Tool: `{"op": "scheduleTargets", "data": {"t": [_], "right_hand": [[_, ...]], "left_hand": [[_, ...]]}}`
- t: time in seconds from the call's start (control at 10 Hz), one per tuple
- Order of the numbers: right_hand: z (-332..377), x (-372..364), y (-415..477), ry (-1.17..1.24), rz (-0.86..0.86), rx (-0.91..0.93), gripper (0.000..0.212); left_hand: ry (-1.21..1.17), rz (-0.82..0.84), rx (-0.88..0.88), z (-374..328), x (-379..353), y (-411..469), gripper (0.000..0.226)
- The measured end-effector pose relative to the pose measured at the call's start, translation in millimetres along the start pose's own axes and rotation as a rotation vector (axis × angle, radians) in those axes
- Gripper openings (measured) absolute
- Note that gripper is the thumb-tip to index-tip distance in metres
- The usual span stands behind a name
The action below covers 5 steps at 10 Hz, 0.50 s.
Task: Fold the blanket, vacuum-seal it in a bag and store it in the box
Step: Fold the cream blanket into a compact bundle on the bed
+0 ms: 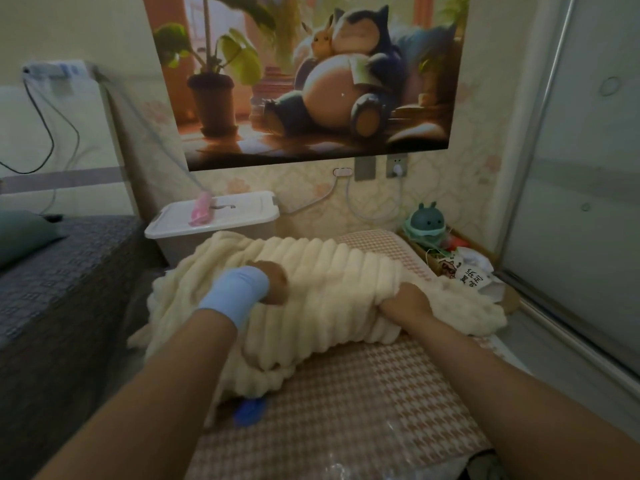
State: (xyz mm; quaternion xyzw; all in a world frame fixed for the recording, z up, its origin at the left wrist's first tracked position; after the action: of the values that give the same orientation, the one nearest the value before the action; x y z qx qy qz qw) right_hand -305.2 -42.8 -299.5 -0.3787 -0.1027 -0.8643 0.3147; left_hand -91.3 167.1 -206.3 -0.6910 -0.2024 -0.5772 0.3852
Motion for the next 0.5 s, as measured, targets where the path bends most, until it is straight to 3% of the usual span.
{"op": "scheduleTargets", "data": {"t": [0.1, 0.2, 0.3, 0.4, 0.5], "right_hand": [[31.4, 7.0, -25.8, 0.064, -0.068, 0.199, 0.051], [61.7, 7.2, -42.4, 0.112, 0.172, 0.505, 0.052], [72.8, 9.2, -42.7, -0.027, 0.414, 0.655, 0.060], [74.5, 14.9, -42.4, 0.106, 0.468, 0.668, 0.058], [76.3, 26.0, -29.5, 0.263, 0.215, 0.558, 0.037]], "left_hand": [[-0.442, -0.091, -0.265, -86.1, 6.0, -41.9, 0.046], [-0.756, 0.007, -0.304, -118.3, 16.5, -61.3, 0.055], [-0.781, 0.078, -0.181, -99.4, 17.8, -57.4, 0.075], [-0.832, 0.054, -0.120, -72.9, 17.4, -54.0, 0.053], [-0.670, -0.129, -0.094, -52.7, 25.7, -46.6, 0.039]]}}
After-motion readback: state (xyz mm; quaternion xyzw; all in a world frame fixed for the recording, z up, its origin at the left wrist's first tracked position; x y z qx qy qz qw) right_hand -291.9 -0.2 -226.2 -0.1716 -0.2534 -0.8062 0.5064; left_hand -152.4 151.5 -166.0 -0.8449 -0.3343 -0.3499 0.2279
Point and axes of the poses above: each hand's wrist, its own y-axis towards the middle knuckle, its own x-axis out of the back of the hand, z = x × y, the point moved 2 cm from there along y, towards the middle knuckle, and after that the axes turned 6 degrees about z, right-handed, at the moved point
